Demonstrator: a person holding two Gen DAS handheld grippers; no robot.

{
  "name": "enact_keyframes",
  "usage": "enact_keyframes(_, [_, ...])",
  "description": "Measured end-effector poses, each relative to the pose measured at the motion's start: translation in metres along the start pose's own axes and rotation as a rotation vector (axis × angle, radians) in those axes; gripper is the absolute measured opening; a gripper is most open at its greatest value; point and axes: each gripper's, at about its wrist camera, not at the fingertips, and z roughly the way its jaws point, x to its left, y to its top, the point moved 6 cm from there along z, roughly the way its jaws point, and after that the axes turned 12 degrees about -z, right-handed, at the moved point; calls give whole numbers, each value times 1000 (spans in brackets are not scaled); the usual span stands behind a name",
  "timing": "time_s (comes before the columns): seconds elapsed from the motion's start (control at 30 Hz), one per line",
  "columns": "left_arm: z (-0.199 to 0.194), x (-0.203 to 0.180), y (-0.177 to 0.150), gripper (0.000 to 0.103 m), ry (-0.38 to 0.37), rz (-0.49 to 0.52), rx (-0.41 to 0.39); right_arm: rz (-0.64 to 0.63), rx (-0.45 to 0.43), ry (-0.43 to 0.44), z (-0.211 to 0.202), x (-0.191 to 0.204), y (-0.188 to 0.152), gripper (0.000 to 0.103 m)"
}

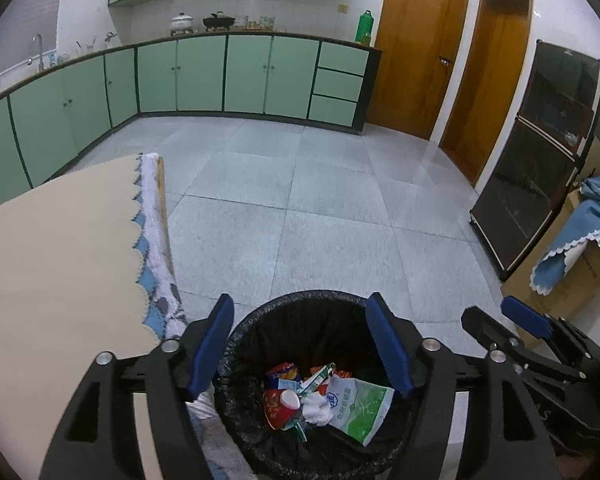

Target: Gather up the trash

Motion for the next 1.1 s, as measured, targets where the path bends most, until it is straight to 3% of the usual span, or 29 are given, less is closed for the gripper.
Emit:
enact_keyframes(0.13, [-18, 4, 6, 75, 2, 7, -30, -7, -23, -13, -14, 3, 4, 89])
enact_keyframes(0.27, [-45, 11, 15, 83, 7, 5, -76, -14, -42, 4, -32, 9, 8, 96])
enact_keyframes(0.63, [-115, 27, 20, 95, 36, 16, -164, -20, -82, 94, -89, 30, 20, 98])
enact_keyframes(1.1, [-179, 53, -6, 97, 83, 19, -200, -88, -142, 149, -153, 70, 29, 98])
